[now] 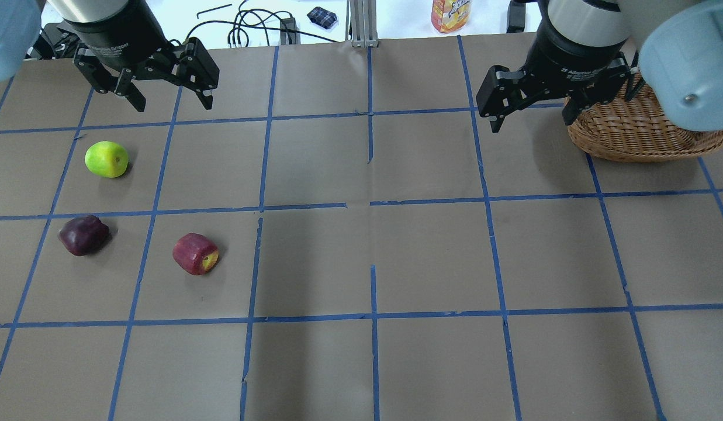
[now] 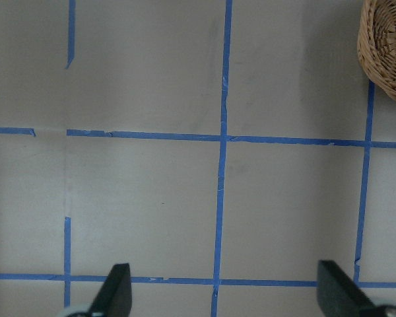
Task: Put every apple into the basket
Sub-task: 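Grasp the red apple with the left gripper and lift it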
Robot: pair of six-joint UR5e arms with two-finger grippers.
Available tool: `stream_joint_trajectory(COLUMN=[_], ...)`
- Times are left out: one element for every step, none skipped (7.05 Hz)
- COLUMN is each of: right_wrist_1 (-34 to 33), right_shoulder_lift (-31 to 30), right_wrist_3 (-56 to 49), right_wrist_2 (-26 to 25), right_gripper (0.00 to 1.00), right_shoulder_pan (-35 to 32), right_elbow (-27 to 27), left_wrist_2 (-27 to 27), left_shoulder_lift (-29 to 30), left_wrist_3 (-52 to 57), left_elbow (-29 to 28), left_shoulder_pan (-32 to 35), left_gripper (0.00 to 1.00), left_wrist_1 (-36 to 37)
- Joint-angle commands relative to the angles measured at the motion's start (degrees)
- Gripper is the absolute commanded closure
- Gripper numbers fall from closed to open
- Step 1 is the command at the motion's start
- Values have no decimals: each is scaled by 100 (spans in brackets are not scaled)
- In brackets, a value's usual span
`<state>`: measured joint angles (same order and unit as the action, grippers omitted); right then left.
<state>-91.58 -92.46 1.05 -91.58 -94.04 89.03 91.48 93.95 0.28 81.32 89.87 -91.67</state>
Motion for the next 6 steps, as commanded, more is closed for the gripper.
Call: stream_joint_trajectory(right_wrist_1=[0,0,0,0,0,0], right_shoulder_lift=[0,0,0,0,0,0], right_wrist_3=[1,1,1,1,1,1], right_wrist_2=[0,0,0,0,0,0], right_gripper=[0,0,0,0,0,0], right_shoulder_pan=[0,0,0,0,0,0], right_elbow=[0,0,0,0,0,0], left_wrist_2=[-8,10,10,10,10,36], left_shoulder_lift=[-26,-69,-70,-9,18,105], left_wrist_3=[76,164,739,1450,1805,2200], left_elbow=[24,268,784,1285,1942,2610], left_shoulder_pan=[5,13,-126,-379,-739,-1125], left_gripper=[0,0,0,0,0,0], left_wrist_1=[-9,-61,61,462,1005,1785])
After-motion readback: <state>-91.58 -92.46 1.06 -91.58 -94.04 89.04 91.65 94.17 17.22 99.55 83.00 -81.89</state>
